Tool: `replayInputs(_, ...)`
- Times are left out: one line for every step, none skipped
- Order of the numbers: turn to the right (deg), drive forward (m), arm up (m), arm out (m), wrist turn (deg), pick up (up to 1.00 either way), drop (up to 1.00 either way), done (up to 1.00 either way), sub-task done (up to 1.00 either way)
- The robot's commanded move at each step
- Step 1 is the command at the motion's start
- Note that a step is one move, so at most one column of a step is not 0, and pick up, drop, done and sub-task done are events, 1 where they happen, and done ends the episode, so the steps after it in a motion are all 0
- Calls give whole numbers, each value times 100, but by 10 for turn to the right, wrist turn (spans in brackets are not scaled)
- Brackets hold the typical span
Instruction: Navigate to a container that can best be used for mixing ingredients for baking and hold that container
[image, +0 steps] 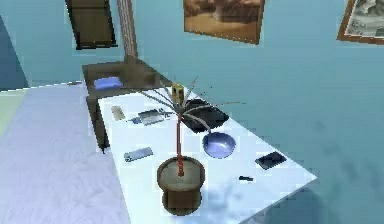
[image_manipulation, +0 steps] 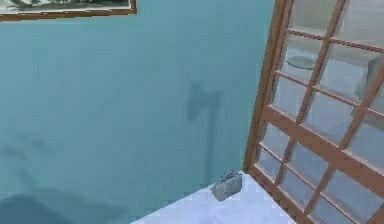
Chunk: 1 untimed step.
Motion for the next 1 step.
replayInputs(-450, 0, 0, 0, 0, 0, 0, 0, 0)
